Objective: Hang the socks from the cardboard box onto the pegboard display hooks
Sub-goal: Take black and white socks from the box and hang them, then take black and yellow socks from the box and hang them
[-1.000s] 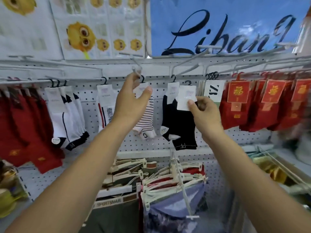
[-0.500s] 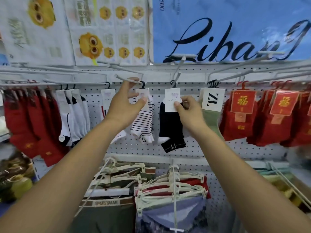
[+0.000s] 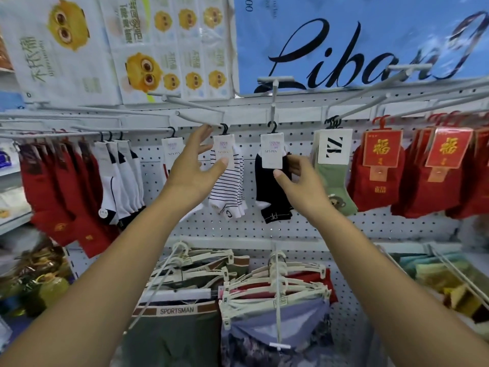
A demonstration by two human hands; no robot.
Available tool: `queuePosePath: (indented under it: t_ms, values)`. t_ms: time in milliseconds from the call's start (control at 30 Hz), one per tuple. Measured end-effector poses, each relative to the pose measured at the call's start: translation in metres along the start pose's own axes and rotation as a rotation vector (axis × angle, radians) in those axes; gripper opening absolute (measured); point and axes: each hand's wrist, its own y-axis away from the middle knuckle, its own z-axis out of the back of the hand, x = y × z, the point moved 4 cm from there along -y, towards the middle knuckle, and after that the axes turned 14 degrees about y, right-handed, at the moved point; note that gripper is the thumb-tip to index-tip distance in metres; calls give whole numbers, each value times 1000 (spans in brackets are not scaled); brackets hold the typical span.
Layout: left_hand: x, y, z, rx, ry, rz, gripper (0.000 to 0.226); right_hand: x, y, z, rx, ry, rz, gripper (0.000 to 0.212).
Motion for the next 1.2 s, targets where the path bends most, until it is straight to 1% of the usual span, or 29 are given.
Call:
queuePosePath:
  t_ms: [100, 167, 333, 467, 667, 767, 933, 1033, 1133, 1200]
  values:
    - [8, 27, 3, 1, -16, 34, 62, -3, 27, 4, -7, 90, 29, 61]
    - [13, 50, 5, -20, -44, 52, 63, 0, 48, 5, 11, 109, 76, 62]
    - [28, 114, 15, -54, -96, 114, 58, 16, 104, -13, 147, 72, 146, 60]
    - [47, 174, 39, -137, -155, 208, 54, 30, 151, -48, 304, 56, 175, 57]
    - [69, 280, 105, -248, -338, 379, 49, 57, 223, -117, 484, 67, 273, 55]
    - [77, 341, 139, -322, -392, 499, 49, 67, 264, -159, 590, 61, 296, 55]
    - [79, 445, 203, -404, -443, 646, 47, 101, 362, -244, 844, 43, 299, 50]
    - [74, 501, 245, -406, -480, 715, 45, 129, 421, -293, 1005, -8, 263, 47]
    - [67, 557, 290, -416, -499, 819, 38, 157, 471, -339, 1097, 0, 323, 47]
    - [65, 595, 318, -432, -533, 923, 44, 172, 498, -369, 1143, 27, 342, 48]
